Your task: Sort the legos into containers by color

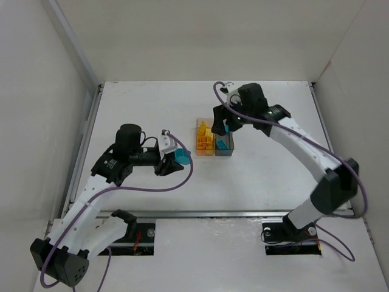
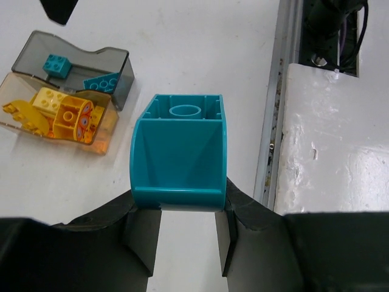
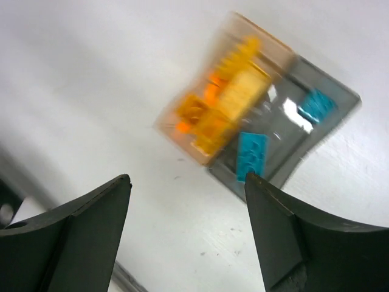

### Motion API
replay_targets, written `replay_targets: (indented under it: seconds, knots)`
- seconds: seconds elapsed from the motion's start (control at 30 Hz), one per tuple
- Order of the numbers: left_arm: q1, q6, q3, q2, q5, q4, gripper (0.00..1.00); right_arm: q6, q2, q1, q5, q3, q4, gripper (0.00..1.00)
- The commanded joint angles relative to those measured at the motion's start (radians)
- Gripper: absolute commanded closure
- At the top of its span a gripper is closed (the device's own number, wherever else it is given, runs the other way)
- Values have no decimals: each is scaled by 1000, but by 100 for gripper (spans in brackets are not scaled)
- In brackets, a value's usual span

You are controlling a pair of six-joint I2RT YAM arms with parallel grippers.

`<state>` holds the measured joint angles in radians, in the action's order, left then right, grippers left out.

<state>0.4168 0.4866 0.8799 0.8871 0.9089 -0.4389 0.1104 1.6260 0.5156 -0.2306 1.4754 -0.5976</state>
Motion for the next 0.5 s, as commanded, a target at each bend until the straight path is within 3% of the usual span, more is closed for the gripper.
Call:
replay_targets:
  seconds: [0.0, 0.13, 0.47]
  knots:
    - [-4, 85, 62, -19, 116, 2, 100, -227, -201, 81, -290, -56, 108, 19]
    - [-4, 139, 83, -19, 147, -21, 100, -334, -334, 225, -326, -119, 180, 19]
    - [-4, 148, 93, -19, 147, -40, 100, -356, -275, 389, -300, -32, 146, 19]
